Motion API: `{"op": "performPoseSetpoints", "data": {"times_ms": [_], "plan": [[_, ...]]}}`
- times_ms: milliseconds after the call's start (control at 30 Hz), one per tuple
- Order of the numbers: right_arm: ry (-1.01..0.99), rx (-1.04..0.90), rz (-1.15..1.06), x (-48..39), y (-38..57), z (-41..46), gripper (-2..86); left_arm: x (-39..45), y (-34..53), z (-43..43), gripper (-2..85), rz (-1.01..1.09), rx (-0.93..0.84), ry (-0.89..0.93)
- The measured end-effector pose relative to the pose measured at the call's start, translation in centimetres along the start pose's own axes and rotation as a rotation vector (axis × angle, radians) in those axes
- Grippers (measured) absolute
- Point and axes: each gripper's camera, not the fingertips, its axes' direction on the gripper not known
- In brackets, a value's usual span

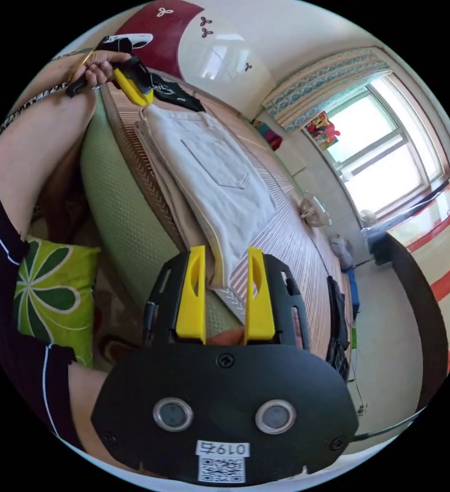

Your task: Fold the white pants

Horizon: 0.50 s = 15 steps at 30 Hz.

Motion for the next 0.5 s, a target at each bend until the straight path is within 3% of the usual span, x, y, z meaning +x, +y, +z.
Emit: {"op": "performPoseSetpoints", "data": {"times_ms": [233,367,500], "plan": [[0.142,-0.132,-0.115,-1.1,-0.2,1.8,8.2,0.3,1.1,1.6,2.0,-0.003,-0.006,-0.015],[0.255,-0.153,-0.277,-2.6,-0.1,2.0,6.2,0.8,1.8,2.3,1.5,0.004,-0.022,-0.058],[0.291,-0.128,-0.295,-1.3,0.2,1.4,6.2,1.9,2.7,2.9,1.3,0.030,-0.028,-0.117]]}}
